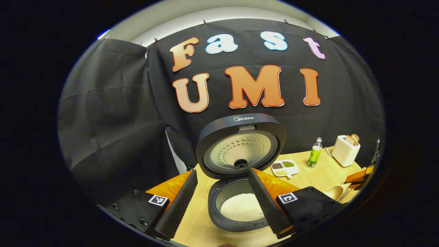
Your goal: Close the left gripper, press the button to open the rice cooker; take a wooden spoon from the chopstick holder with the right hand, scoop a spoonful of rice and pour it into the rice cooker, then put the wooden spoon back into the chopstick holder.
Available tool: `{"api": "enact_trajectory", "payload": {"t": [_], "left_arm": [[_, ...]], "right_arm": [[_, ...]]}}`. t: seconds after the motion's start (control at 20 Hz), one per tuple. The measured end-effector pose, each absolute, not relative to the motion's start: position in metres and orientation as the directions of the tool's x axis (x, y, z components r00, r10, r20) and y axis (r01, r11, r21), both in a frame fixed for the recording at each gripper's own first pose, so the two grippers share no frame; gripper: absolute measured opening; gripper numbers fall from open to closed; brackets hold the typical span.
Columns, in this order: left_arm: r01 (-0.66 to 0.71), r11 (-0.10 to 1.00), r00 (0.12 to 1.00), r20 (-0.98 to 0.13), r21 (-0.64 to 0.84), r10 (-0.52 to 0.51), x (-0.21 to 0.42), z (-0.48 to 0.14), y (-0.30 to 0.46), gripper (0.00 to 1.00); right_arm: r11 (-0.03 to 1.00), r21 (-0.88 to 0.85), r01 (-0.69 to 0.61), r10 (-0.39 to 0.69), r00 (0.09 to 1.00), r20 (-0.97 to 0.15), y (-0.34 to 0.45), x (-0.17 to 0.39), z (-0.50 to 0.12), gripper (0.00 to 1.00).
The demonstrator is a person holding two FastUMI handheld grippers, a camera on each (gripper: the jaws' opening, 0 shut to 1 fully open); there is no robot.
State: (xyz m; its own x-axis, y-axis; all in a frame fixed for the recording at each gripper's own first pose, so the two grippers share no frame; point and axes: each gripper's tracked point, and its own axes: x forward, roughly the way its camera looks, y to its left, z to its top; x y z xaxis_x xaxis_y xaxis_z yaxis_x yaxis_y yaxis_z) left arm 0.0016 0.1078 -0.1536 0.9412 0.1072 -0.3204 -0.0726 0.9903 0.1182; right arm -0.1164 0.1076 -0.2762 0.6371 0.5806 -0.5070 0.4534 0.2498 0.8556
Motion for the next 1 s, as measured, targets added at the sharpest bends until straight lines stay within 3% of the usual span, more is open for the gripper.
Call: {"api": "enact_trajectory", "payload": {"t": [0.25,0.45,0.6,0.65,0.7,1.0], "left_arm": [[-0.148,0.983,0.941,-0.291,0.110,0.174,-0.011,-0.146,0.125,0.94],[-0.204,0.974,0.935,-0.274,0.101,0.224,-0.027,-0.143,0.147,0.94],[-0.229,0.967,0.934,-0.256,0.109,0.250,-0.037,-0.139,0.163,0.94],[-0.229,0.967,0.933,-0.258,0.108,0.250,-0.041,-0.140,0.166,1.00],[-0.221,0.970,0.935,-0.261,0.105,0.241,-0.045,-0.142,0.167,1.00],[-0.256,0.960,0.924,-0.263,0.109,0.277,-0.058,-0.146,0.192,1.00]], "right_arm": [[0.081,0.900,0.429,0.639,0.670,-0.377,0.127,-0.080,-0.240,0.10],[0.045,0.913,0.405,0.677,0.660,-0.326,0.159,-0.052,-0.218,0.10],[0.060,0.925,0.376,0.706,0.639,-0.306,0.194,-0.034,-0.204,0.10],[0.068,0.927,0.369,0.715,0.630,-0.303,0.204,-0.028,-0.201,0.10],[0.084,0.930,0.358,0.723,0.621,-0.304,0.215,-0.022,-0.200,0.10],[0.312,0.912,0.266,0.709,0.574,-0.410,0.261,-0.010,-0.204,0.10]]}}
